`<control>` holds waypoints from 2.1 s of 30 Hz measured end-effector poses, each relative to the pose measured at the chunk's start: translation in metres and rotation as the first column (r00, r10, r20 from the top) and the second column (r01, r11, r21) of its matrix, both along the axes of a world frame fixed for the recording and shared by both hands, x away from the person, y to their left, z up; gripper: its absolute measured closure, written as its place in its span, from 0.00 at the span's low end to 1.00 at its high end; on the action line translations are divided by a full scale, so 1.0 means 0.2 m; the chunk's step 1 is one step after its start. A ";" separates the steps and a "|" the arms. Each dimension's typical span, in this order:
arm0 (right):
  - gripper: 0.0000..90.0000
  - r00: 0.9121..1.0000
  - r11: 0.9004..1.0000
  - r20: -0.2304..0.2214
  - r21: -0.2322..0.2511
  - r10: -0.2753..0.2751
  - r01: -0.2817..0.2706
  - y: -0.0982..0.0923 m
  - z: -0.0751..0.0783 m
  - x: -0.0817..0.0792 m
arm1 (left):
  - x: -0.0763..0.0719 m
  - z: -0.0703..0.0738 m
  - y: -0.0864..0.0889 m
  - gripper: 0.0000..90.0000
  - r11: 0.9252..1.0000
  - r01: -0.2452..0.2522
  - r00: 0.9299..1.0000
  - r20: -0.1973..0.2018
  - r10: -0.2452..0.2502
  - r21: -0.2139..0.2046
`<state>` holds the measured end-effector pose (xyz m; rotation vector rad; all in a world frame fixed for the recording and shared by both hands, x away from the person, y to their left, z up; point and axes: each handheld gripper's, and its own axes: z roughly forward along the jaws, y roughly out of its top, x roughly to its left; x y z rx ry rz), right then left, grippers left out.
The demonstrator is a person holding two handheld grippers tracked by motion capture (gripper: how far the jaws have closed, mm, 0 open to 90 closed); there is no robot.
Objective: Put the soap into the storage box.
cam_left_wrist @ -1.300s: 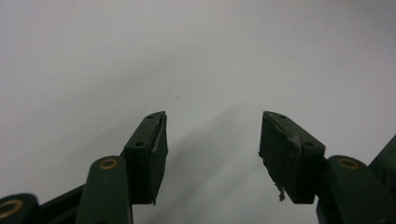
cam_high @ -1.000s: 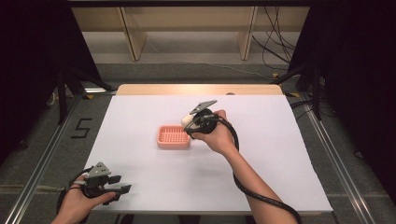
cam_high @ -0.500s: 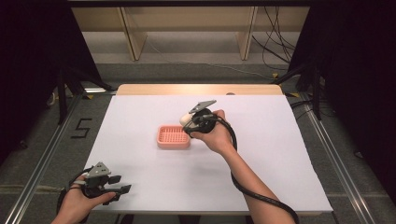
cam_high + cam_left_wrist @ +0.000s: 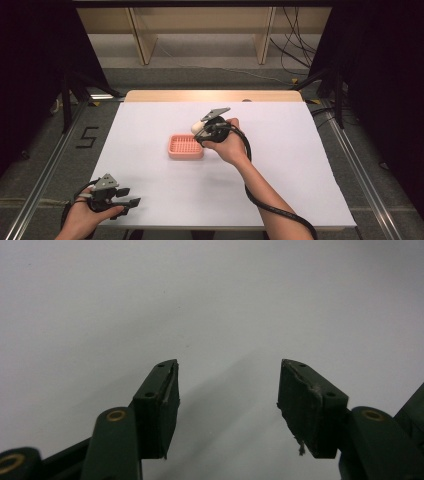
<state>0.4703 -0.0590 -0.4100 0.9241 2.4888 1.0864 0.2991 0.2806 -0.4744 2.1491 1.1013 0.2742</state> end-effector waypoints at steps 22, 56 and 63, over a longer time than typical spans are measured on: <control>0.56 1.000 1.000 0.000 -0.009 0.011 -0.011 0.04 -0.01 0.02 | 0.00 0.00 0.00 0.46 1.000 0.000 1.000 0.000 0.000 -0.003; 0.56 0.999 0.999 0.013 -0.022 0.038 -0.038 0.11 -0.04 0.05 | 0.00 0.00 0.00 0.46 1.000 -0.003 1.000 0.004 0.003 -0.011; 0.56 0.999 0.999 0.013 -0.018 0.040 -0.040 0.13 -0.04 0.06 | 0.00 0.00 0.00 0.46 1.000 -0.002 1.000 0.000 0.002 -0.009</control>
